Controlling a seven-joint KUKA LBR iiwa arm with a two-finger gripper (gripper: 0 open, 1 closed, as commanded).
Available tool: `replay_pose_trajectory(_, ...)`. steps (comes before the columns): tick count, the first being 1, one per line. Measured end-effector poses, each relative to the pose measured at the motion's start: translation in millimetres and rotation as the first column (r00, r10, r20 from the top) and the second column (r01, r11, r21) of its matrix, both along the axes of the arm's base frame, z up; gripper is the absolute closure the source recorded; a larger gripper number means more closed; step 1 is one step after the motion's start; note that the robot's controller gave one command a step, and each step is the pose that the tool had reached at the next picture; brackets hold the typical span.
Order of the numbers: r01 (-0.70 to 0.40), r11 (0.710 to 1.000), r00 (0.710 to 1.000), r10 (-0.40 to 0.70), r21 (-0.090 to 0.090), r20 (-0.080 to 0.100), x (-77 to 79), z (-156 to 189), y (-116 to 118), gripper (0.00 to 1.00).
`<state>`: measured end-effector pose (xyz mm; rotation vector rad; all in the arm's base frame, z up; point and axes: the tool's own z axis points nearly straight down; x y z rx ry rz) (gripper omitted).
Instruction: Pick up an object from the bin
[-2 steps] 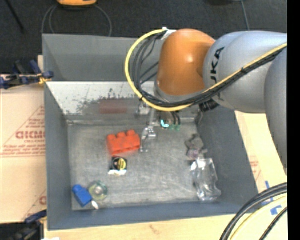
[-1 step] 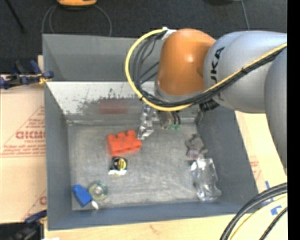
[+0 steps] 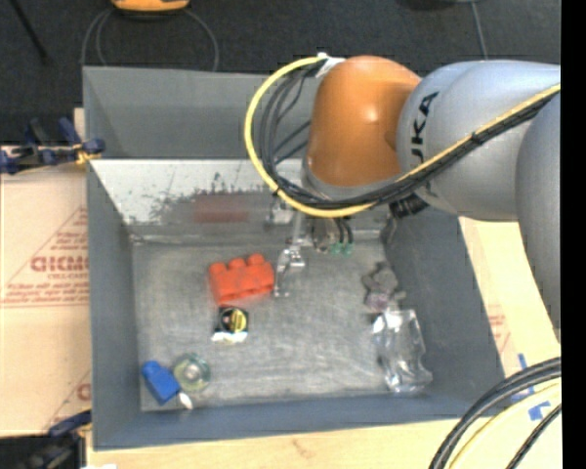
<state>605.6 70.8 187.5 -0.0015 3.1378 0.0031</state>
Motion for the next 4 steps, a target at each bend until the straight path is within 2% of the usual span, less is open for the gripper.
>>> replay_pose_trajectory(1,-0.276,0.961,0.961,0.276,-0.003,0.005,12.5,-113.6,8.1,0.0)
replay_pose_trajectory(2,-0.272,0.962,0.962,0.272,-0.003,0.014,14.9,-110.4,8.8,1.0)
replay_pose_trajectory(3,-0.257,0.967,0.966,0.257,-0.004,0.009,13.4,8.8,13.1,1.0)
replay_pose_trajectory(4,-0.625,0.781,0.781,0.625,-0.01,0.005,12.7,150.1,-54.0,1.0)
